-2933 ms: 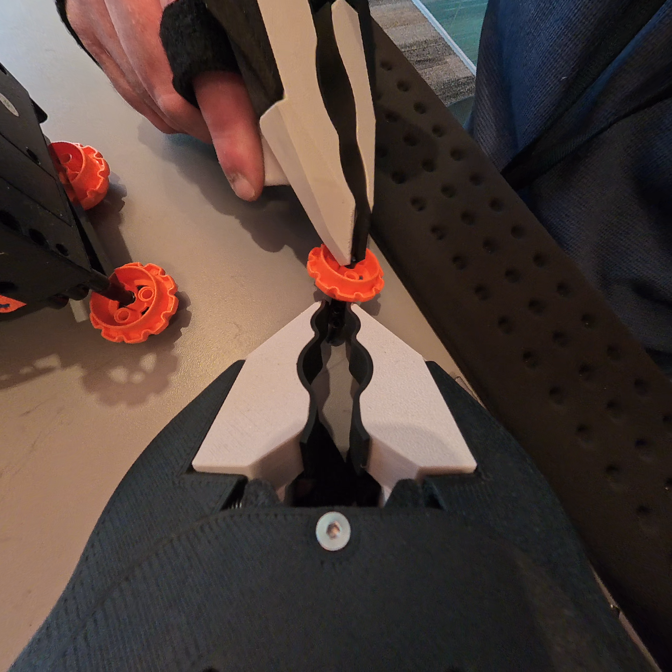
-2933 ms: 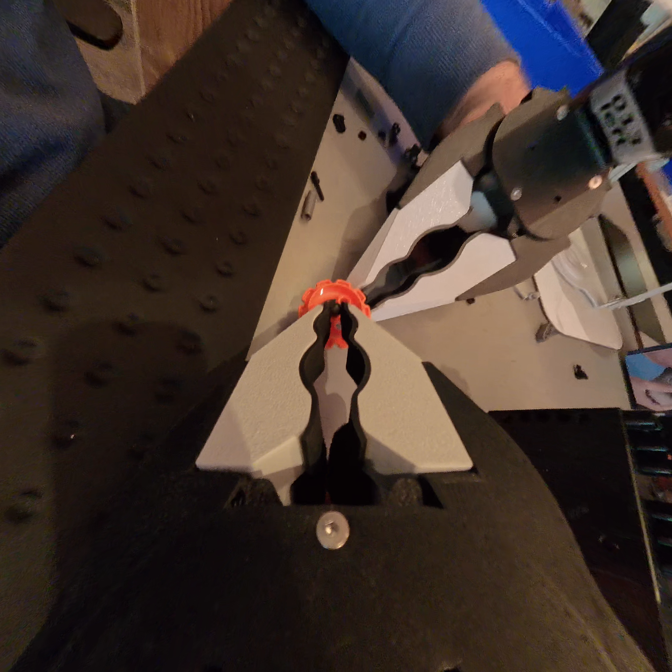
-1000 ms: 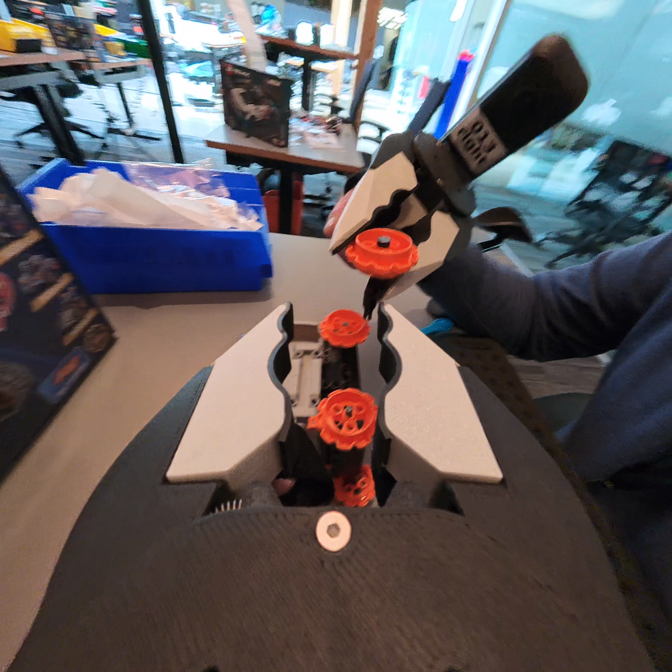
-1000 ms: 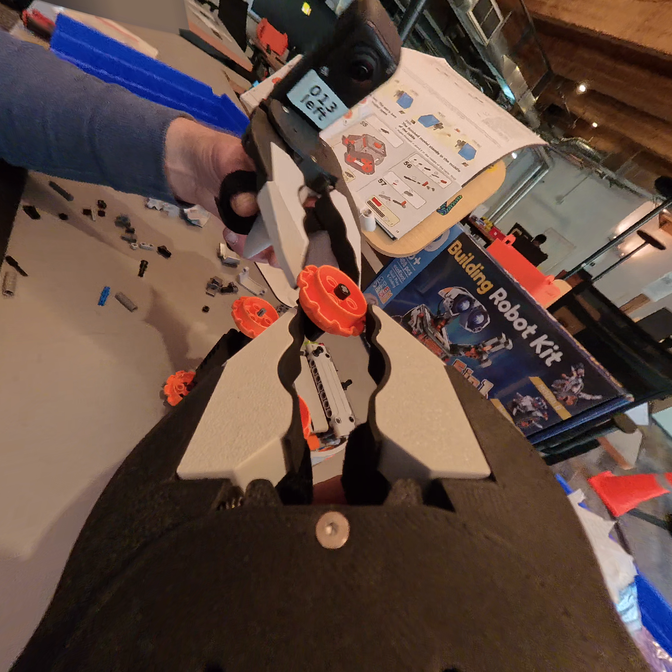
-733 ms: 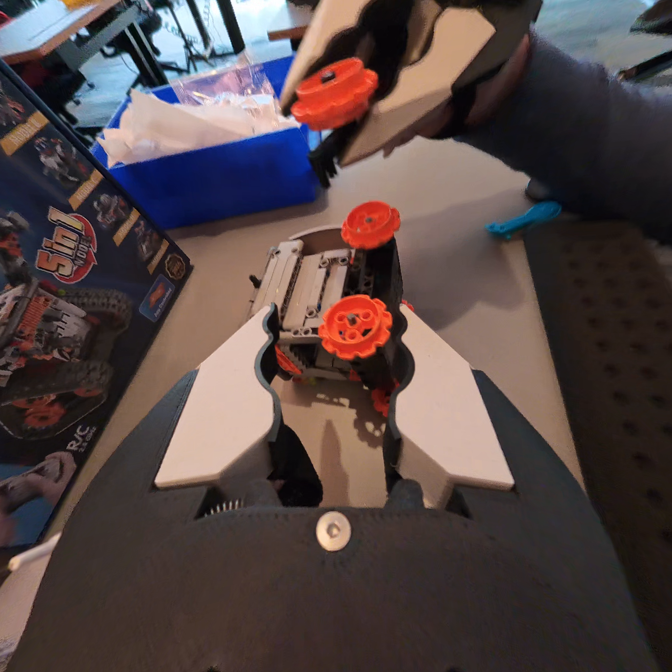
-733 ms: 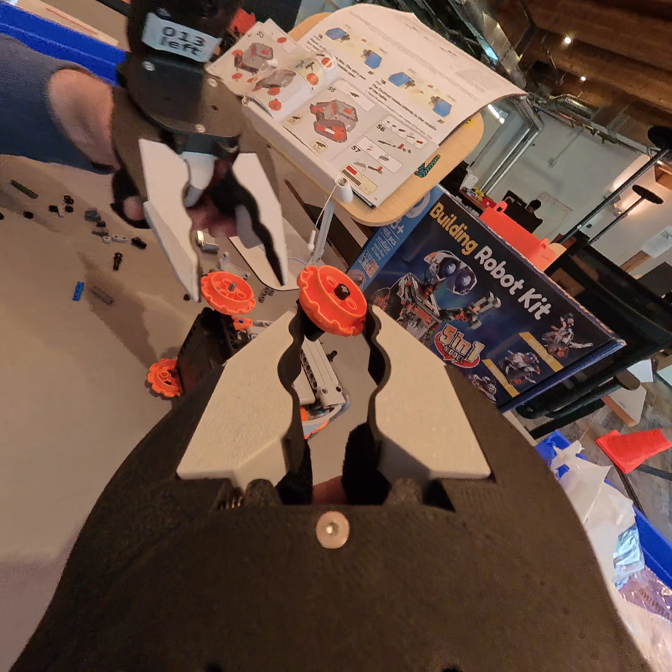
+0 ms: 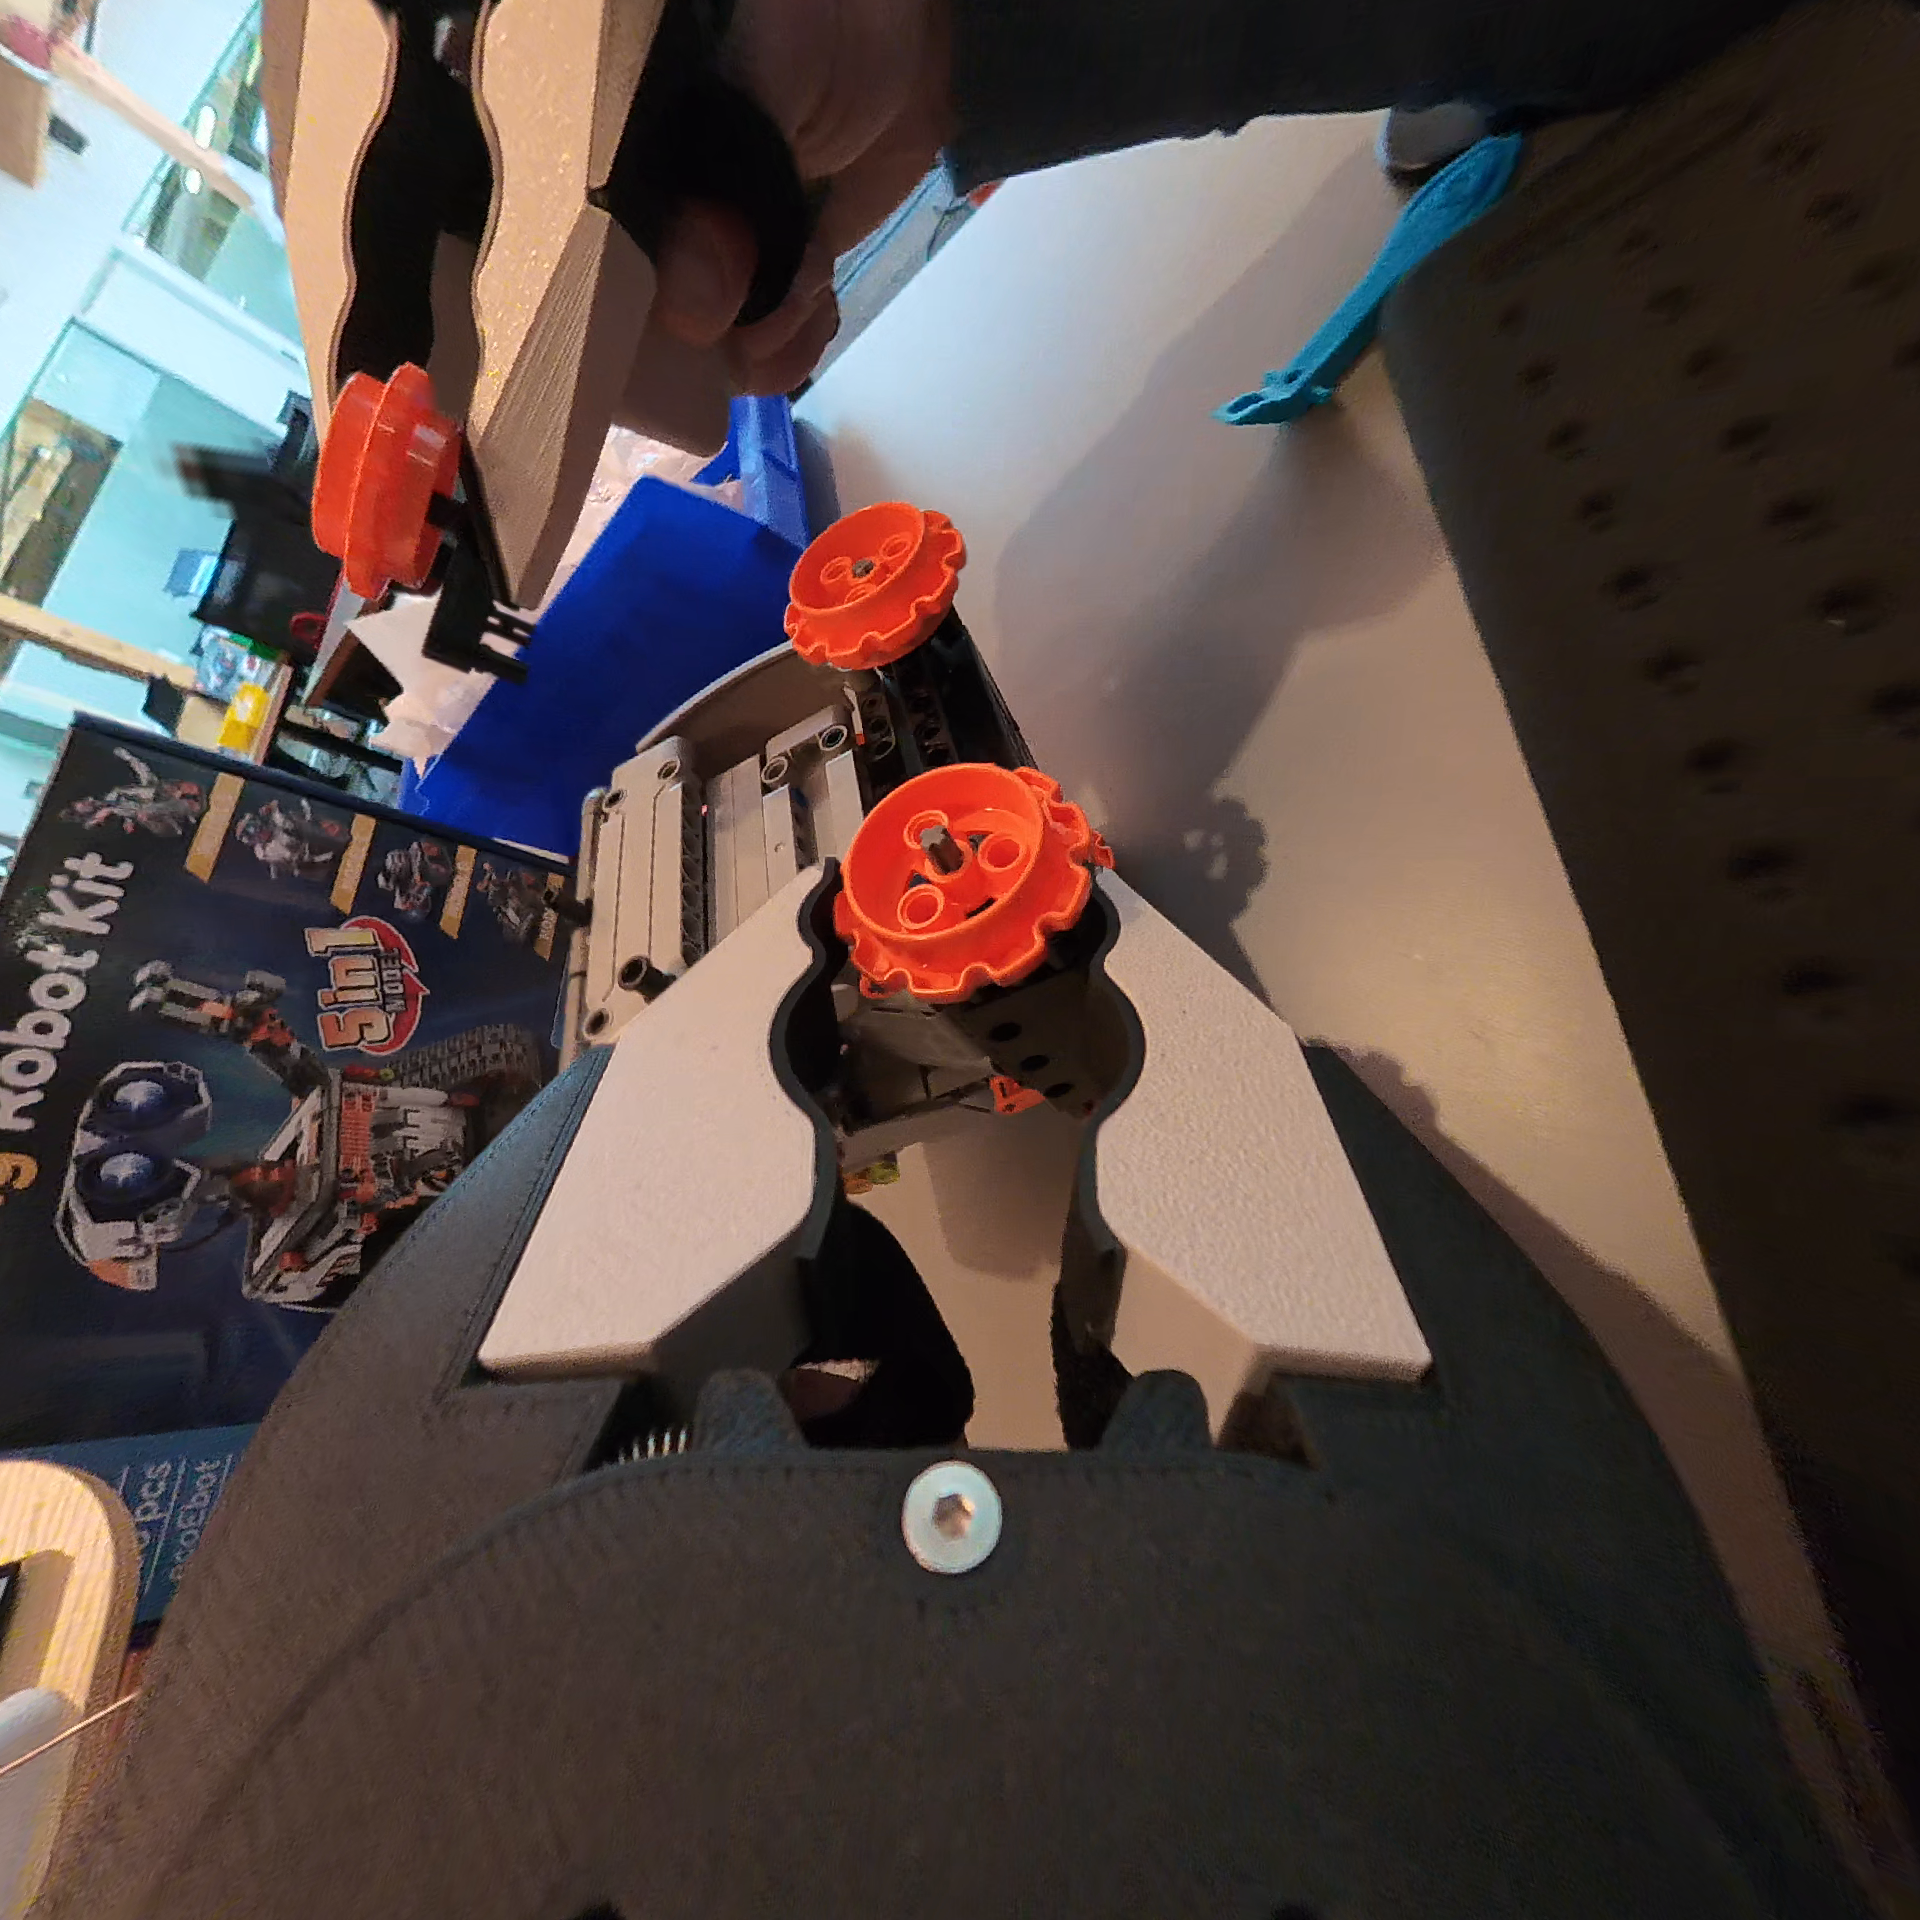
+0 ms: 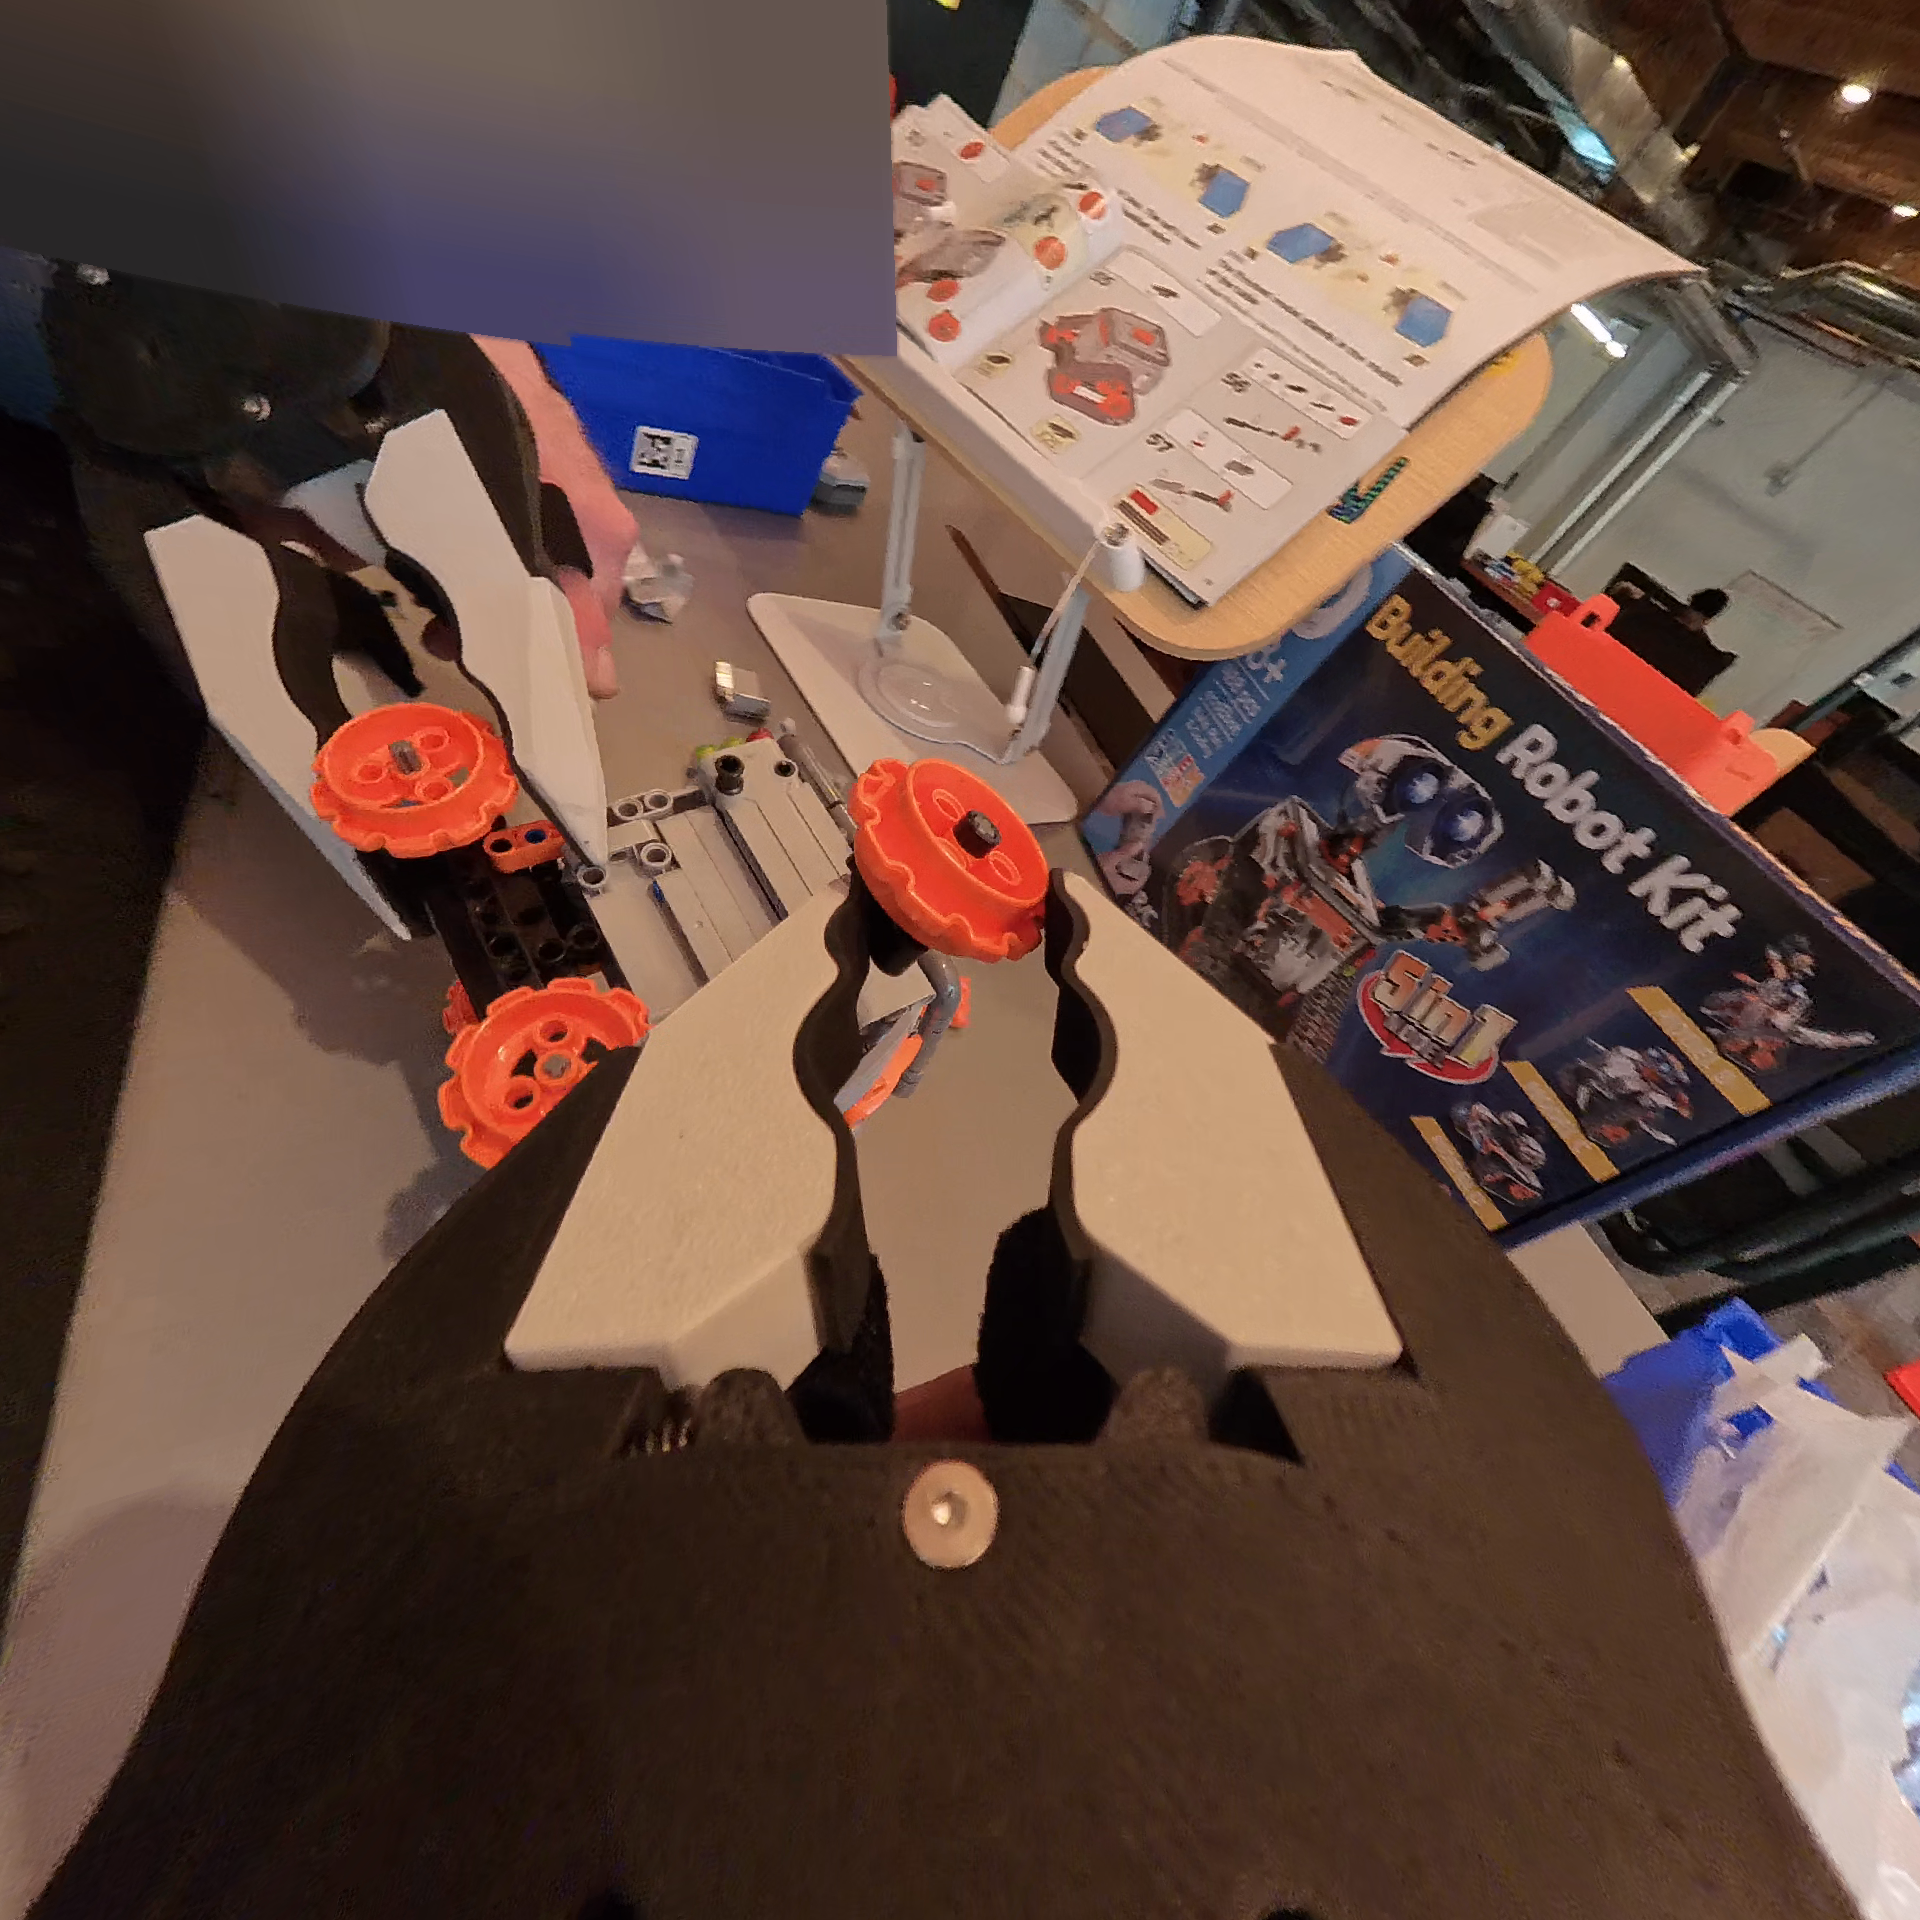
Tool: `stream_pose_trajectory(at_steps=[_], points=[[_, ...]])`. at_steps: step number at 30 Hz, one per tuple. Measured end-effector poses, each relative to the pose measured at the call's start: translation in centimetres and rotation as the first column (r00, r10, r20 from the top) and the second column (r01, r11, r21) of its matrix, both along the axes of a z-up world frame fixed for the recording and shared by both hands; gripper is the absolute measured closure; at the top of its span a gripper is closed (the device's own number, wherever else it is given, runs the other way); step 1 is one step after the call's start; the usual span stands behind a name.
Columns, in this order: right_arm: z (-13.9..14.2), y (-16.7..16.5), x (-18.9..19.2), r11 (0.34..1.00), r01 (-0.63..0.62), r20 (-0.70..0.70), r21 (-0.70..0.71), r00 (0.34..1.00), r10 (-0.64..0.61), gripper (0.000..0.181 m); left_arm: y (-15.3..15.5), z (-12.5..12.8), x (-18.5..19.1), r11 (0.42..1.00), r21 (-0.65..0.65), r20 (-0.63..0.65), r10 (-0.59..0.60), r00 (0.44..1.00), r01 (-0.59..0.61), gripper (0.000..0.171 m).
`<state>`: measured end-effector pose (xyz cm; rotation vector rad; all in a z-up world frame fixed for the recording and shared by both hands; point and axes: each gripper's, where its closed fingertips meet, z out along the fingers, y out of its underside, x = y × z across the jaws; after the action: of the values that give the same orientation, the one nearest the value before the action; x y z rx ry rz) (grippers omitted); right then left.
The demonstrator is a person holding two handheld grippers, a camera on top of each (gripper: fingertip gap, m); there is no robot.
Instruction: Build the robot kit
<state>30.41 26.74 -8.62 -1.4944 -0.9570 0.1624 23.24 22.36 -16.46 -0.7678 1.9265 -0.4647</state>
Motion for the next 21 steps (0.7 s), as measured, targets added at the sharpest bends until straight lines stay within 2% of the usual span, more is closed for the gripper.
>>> stream_pose_trajectory(at_steps=[3, 7, 10, 12, 13, 17, 21], points=[[0.0, -1.0, -1.5, 0.997, -0.073, -0.003, -0.025, 0.997, 0.073, 0.15, -1.5, 0.2, -1.6, 0.997, -0.041, -0.017, -0.072, 0.997, 0.072, 0.128], [0.0, -2.2, -3.5, 0.985, -0.163, -0.012, -0.059, 0.987, 0.162, 0.149, -3.0, 0.7, -3.9, 0.965, -0.195, -0.024, -0.185, 0.983, 0.177, 0.128], [-0.2, -2.7, -5.0, 0.968, -0.229, -0.039, -0.1, 0.973, 0.226, 0.15, -3.0, 0.3, -5.5, 0.913, -0.347, -0.055, -0.25, 0.967, 0.217, 0.128], [-0.4, -2.9, -5.9, 0.955, -0.27, -0.063, -0.125, 0.962, 0.264, 0.15, -2.9, 0.0, -6.0, 0.857, -0.478, -0.079, -0.258, 0.963, 0.191, 0.13], [-0.4, -2.9, -6.2, 0.948, -0.287, -0.073, -0.139, 0.958, 0.279, 0.149, -2.5, -0.1, -6.1, 0.845, -0.504, -0.08, -0.251, 0.965, 0.178, 0.13], [-0.7, -2.9, -7.3, 0.925, -0.339, -0.105, -0.172, 0.94, 0.325, 0.149, -1.4, -0.1, -6.6, 0.848, -0.51, -0.084, -0.216, 0.973, 0.144, 0.123], [-0.3, -2.5, -7.9, 0.912, -0.368, -0.126, -0.18, 0.928, 0.35, 0.149, 0.1, 2.1, -7.5, 0.837, -0.531, -0.057, -0.192, 0.98, 0.133, 0.117]])
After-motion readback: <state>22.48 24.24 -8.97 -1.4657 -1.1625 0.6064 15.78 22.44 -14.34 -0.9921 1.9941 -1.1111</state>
